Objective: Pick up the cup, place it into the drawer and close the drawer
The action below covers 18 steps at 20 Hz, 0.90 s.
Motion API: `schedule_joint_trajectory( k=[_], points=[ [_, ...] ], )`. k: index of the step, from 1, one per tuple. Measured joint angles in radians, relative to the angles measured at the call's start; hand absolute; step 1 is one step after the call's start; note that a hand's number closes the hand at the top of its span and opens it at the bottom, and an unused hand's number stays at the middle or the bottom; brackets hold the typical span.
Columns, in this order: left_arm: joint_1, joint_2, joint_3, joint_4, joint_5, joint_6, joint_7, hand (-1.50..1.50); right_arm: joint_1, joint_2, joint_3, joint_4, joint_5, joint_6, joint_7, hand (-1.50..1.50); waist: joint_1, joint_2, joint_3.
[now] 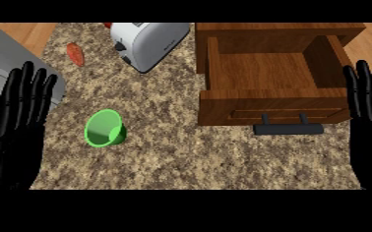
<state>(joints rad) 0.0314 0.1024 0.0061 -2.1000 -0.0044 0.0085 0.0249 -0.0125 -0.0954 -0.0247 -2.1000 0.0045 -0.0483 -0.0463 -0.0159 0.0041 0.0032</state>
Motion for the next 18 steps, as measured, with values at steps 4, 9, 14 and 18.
schedule_joint_trajectory(
  k=[4,9,14,18],
  points=[
    [-0.035,-0.051,-0.041,0.018,-0.119,0.099,0.01,-1.5,0.017,0.003,0.022,-0.007,-0.003,0.017,0.02,-1.5,0.008,-0.003,-0.002],
    [-0.055,-0.087,-0.076,0.063,-0.132,0.295,0.008,-1.5,-0.007,0.007,0.068,0.013,-0.054,0.06,0.09,-1.5,0.012,-0.003,-0.003],
    [-0.108,-0.098,-0.149,0.139,-0.122,0.456,0.009,-1.5,-0.04,-0.003,0.049,0.039,-0.115,0.093,0.139,-1.5,0.013,-0.003,-0.003],
    [-0.141,-0.1,-0.179,0.161,-0.131,0.513,0.025,-1.5,-0.042,0.002,0.046,0.039,-0.116,0.102,0.15,-1.5,0.014,-0.004,-0.003]
  ],
)
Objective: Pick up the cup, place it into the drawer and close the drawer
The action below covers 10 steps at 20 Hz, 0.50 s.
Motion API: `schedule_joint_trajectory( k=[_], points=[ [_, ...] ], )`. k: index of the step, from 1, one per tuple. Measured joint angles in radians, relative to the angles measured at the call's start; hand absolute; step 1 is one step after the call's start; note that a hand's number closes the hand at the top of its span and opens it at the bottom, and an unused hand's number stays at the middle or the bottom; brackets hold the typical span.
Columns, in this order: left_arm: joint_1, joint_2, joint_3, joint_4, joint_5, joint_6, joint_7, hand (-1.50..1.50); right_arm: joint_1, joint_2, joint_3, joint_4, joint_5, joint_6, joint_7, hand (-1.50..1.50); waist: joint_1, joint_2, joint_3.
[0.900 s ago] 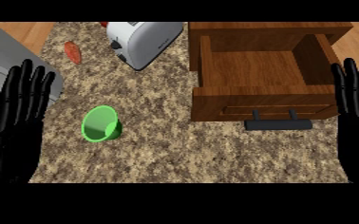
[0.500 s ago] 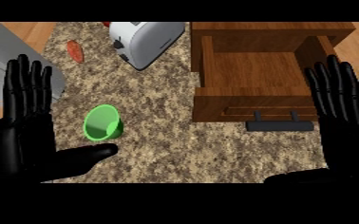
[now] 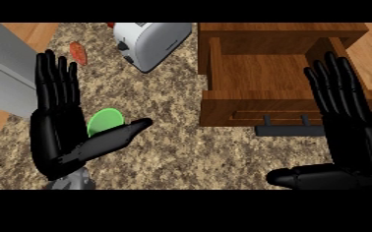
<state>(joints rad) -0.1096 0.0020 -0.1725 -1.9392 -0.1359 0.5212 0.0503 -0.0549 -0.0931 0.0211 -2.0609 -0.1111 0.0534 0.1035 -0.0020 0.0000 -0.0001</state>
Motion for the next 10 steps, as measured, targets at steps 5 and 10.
schedule_joint_trajectory(
  k=[5,10],
  points=[
    [-0.062,0.003,0.037,0.088,0.037,0.01,-0.039,-1.5,-0.013,0.024,0.021,0.016,0.026,-0.009,-0.005,-1.5,0.0,0.0,0.0],
    [-0.038,0.0,0.012,0.095,0.037,0.045,-0.051,-1.5,-0.022,0.025,0.008,0.008,0.016,-0.002,0.011,-1.5,0.001,0.0,0.0]
  ],
)
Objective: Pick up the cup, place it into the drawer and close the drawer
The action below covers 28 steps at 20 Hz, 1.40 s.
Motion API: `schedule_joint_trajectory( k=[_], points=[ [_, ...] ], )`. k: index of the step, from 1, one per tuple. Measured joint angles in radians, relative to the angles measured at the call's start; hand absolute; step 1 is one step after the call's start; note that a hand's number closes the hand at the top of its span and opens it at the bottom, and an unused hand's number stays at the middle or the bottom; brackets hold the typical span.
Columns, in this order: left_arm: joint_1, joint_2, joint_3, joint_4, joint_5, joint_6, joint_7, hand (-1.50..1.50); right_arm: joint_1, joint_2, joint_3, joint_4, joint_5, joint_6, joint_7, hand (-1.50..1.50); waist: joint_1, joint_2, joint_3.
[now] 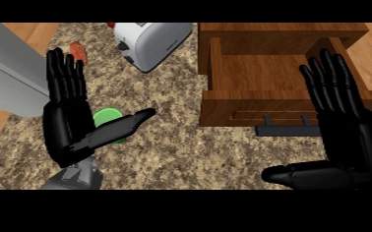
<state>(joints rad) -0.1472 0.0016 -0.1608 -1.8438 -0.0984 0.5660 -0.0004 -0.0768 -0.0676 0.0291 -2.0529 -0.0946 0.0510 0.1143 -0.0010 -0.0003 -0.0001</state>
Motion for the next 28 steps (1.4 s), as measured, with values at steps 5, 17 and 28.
schedule_joint_trajectory(
  k=[5,17,28],
  points=[
    [0.035,0.002,0.001,-0.005,0.012,0.007,-0.005,-1.5,0.003,-0.003,-0.019,0.008,-0.014,0.017,-0.013,-1.5,0.001,0.0,0.0],
    [0.172,0.004,0.011,0.04,0.075,0.015,-0.084,-1.5,-0.035,-0.013,-0.052,0.021,-0.021,0.026,0.0,-1.5,0.002,0.0,0.0],
    [0.245,0.0,0.086,0.214,0.193,-0.032,-0.28,-1.5,0.013,-0.011,-0.05,-0.032,-0.029,0.044,0.017,-1.5,0.001,0.0,0.0]
  ],
)
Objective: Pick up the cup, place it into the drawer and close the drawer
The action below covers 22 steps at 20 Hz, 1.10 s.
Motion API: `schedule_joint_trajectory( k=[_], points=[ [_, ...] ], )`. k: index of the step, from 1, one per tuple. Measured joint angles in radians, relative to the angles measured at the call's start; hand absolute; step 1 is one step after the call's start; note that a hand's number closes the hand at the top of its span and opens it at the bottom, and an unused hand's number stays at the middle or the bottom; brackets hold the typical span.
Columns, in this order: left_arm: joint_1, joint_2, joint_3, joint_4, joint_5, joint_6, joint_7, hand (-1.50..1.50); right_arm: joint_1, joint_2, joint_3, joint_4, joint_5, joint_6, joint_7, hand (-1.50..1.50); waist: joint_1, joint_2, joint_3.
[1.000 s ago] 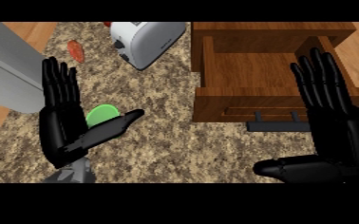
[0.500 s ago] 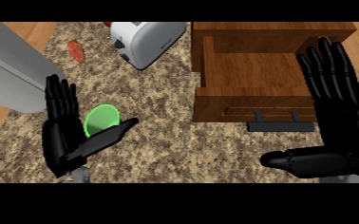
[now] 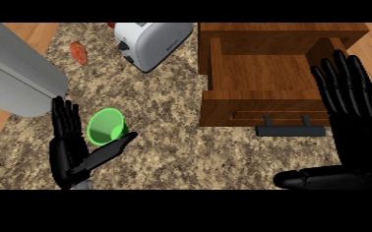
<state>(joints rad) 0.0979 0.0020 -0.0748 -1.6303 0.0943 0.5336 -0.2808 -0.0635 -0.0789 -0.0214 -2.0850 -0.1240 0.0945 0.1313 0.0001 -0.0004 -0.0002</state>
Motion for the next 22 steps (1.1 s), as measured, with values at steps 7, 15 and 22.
schedule_joint_trajectory(
  k=[7,15,22],
  points=[
    [-0.021,0.005,0.073,0.158,0.066,-0.074,-0.111,-1.5,-0.011,0.005,0.002,0.018,0.0,0.007,-0.003,-1.5,0.0,0.0,0.0],
    [-0.051,0.008,0.108,0.318,0.129,-0.117,-0.241,-1.5,-0.022,0.008,-0.001,0.002,-0.002,0.003,0.018,-1.5,0.0,-0.001,0.002],
    [-0.078,0.006,0.164,0.451,0.173,-0.167,-0.338,-1.5,-0.049,-0.002,-0.022,0.029,-0.019,0.013,0.021,-1.5,0.0,0.0,0.0]
  ],
)
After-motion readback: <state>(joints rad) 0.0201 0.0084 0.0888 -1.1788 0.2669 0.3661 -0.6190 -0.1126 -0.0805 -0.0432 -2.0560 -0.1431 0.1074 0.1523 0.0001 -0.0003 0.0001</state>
